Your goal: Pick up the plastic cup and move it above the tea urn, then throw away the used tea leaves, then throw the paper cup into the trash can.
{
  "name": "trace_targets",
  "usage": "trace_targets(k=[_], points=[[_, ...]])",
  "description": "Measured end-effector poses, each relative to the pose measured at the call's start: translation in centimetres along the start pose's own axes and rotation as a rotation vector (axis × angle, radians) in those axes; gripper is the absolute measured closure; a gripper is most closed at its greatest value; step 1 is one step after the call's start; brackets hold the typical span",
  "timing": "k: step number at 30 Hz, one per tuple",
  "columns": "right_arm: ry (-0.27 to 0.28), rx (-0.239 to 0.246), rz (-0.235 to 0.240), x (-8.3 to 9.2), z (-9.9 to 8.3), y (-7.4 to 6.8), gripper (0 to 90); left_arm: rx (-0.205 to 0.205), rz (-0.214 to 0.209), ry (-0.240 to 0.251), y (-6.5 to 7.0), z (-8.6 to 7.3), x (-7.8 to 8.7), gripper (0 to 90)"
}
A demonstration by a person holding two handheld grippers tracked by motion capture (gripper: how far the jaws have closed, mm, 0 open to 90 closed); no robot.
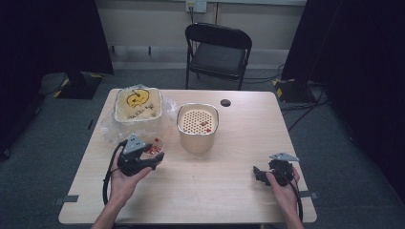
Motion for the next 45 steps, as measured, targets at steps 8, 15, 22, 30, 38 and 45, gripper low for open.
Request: trace_targets(k=[8, 15, 22, 30, 38, 45], points=[[-0.002, -0.003, -0.001, 0.0, 0.0, 0.0, 8.1, -0.054, 0.013, 0.037, 1.1, 5.4, 1.0, 39.5], [-0.001, -0.002, -0.001, 0.0, 0.0, 0.0, 8.1, -0.103, 0.053, 0.024, 1.3, 8.4, 0.4, 39.5], [-0.001, -0.002, 0.000, 0.0, 0.0, 0.0, 8.0, -0.188, 0.102, -0.023, 1.9, 11.7, -1.1, 39.7], [-0.002, 0.002, 0.002, 0.0, 0.0, 0.0, 7.8, -0.321, 0.231, -0.023, 2.9, 14.5, -3.2, 40.8], [-0.002, -0.001, 0.003, -0.1, 0.1, 0.0, 7.8, -0.517, 0.338, -0.067, 3.1, 16.7, -6.1, 41.2], [-0.002, -0.001, 0.002, -0.1, 0.1, 0.0, 7.8, -0.697, 0.455, -0.153, 2.5, 17.1, -8.3, 41.4]])
Point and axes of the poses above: each handheld gripper's, and its own axes: x roughly backward along the jaws, z roughly out of its top, y roughly to its right, the point moved 5 cm from there along -x, roughly forward along the jaws, and after that the axes turned 15 degrees about x, right-handed, at the moved point
